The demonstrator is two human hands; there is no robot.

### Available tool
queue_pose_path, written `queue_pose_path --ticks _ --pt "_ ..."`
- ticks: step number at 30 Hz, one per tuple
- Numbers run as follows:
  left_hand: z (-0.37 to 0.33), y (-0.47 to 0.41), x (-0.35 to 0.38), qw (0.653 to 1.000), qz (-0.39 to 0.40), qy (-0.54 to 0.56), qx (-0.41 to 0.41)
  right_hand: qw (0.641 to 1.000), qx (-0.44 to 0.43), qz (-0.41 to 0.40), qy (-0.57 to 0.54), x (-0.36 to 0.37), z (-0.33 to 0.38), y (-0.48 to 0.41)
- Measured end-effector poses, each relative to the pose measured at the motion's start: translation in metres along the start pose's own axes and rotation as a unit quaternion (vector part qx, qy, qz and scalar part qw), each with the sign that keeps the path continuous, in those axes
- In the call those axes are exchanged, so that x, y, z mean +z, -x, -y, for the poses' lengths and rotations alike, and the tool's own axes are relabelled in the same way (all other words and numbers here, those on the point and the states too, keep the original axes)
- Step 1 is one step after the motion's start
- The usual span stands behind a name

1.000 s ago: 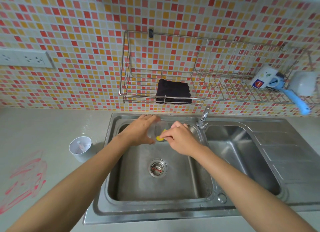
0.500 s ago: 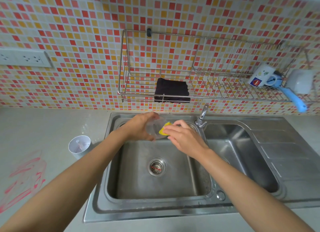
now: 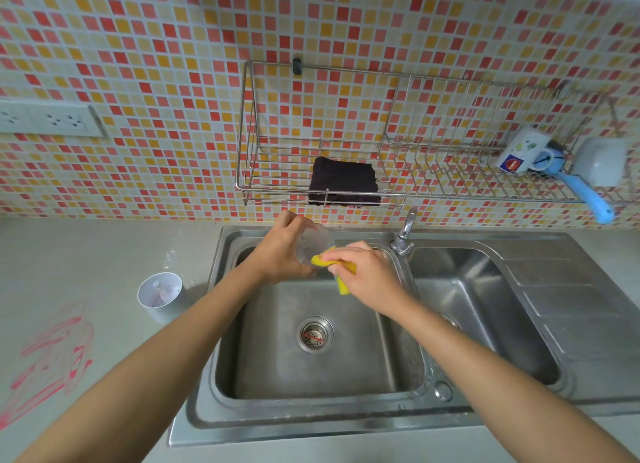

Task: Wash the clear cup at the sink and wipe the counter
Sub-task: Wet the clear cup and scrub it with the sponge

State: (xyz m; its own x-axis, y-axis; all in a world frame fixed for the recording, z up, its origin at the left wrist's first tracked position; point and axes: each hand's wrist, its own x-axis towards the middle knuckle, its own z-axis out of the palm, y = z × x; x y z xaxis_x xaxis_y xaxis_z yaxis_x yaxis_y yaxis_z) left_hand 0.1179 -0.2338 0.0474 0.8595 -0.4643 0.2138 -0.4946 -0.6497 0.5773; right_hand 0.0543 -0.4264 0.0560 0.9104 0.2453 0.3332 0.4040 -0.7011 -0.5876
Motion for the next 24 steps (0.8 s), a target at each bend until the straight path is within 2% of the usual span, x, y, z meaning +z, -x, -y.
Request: queue_pose_path --ticks 2,3,4,6,8,10,12,14,16,17,18,20,22,24 --pt "-0.002 -0.003 -0.004 0.999 0.010 -0.030 0.021 0.991 0.092 0.055 -0.084 -0.003 0.002 -0.004" --pt "-0.002 -0.004 -0.005 0.999 0.016 -0.043 0.027 0.990 0.093 0.069 -0.078 -0.005 0.001 -0.005" --pt "-0.002 -0.005 -0.006 0.998 0.025 -0.054 0.033 0.993 0.071 0.083 -0.041 -0.007 0.001 -0.006" --pt "-0.002 -0.006 -0.006 0.995 0.046 -0.069 0.054 0.989 -0.046 0.088 0.112 -0.010 -0.003 -0.010" --pt "-0.004 -0.007 -0.005 0.993 0.061 -0.076 0.073 0.949 -0.171 0.058 0.259 -0.010 -0.012 -0.012" --pt "-0.008 -0.009 -0.006 0.992 0.061 -0.072 0.081 0.938 -0.198 0.016 0.283 -0.011 -0.017 -0.013" --pt "-0.008 -0.009 -0.007 0.993 0.053 -0.056 0.090 0.961 -0.170 -0.020 0.218 -0.007 -0.014 -0.007" --pt "-0.005 -0.008 -0.008 0.994 0.049 -0.045 0.088 0.994 -0.072 -0.005 0.077 0.003 -0.009 0.004" --pt "0.000 -0.006 -0.009 0.994 0.056 -0.054 0.082 0.997 0.046 0.039 -0.055 0.008 -0.005 0.008" --pt "0.001 -0.005 -0.009 0.994 0.061 -0.056 0.077 0.994 0.066 0.048 -0.067 0.008 -0.006 0.007" --pt "0.002 -0.005 -0.009 0.994 0.064 -0.054 0.072 0.997 0.050 0.048 -0.041 0.005 -0.008 0.006" --pt "0.000 -0.006 -0.011 0.994 0.074 -0.044 0.068 0.995 -0.053 0.025 0.079 -0.002 -0.012 0.001" --pt "-0.001 -0.009 -0.013 0.993 0.089 -0.036 0.066 0.972 -0.138 0.004 0.191 -0.004 -0.012 -0.002" --pt "-0.004 -0.010 -0.014 0.993 0.098 -0.028 0.058 0.957 -0.172 -0.026 0.231 -0.001 -0.013 0.000"
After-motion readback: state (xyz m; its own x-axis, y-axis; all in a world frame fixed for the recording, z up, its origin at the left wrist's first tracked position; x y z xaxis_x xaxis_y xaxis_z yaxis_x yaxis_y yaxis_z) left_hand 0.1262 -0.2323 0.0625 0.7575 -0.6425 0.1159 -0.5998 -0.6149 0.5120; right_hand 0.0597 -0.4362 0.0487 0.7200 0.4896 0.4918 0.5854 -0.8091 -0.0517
